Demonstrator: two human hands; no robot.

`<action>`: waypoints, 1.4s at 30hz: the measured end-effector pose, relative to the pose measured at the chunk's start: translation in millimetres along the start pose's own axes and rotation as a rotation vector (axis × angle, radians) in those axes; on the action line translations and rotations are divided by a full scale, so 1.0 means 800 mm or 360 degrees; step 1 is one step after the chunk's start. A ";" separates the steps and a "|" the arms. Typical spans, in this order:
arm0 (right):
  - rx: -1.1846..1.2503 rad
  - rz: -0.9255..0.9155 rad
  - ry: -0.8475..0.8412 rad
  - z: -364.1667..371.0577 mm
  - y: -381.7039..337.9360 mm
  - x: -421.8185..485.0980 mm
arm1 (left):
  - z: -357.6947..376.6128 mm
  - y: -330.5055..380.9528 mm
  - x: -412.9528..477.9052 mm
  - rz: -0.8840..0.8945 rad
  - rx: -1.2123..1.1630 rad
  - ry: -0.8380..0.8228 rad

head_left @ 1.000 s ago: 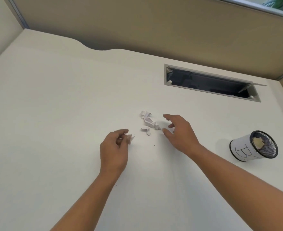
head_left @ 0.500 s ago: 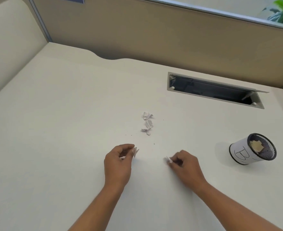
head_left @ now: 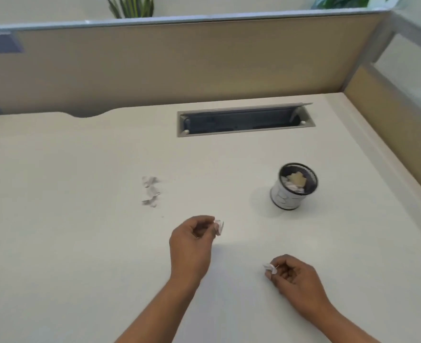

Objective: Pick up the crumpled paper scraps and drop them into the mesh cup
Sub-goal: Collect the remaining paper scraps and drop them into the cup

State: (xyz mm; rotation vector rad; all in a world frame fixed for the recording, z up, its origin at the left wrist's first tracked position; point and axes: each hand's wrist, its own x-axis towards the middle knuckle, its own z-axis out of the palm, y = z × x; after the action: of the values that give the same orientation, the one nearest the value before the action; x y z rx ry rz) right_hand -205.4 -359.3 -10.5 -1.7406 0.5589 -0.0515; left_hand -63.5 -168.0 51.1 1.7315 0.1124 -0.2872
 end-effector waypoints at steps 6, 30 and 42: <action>0.0158 0.0006 0.0298 -0.098 0.021 0.024 | 0.102 0.052 0.019 0.0194 0.0145 -0.0153; 0.0104 -0.0431 0.0370 -0.144 -0.044 0.107 | 0.151 -0.003 0.049 0.0388 0.0672 0.0185; -0.0050 -0.0657 0.0688 -0.138 -0.079 0.112 | 0.059 -0.102 0.027 0.0522 0.1591 0.0132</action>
State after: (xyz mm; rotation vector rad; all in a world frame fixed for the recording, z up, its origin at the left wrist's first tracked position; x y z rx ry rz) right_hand -141.7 -486.2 52.7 -1.8605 0.5004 -0.7262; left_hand -67.9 -201.2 -39.7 2.7072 -0.3093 -0.0067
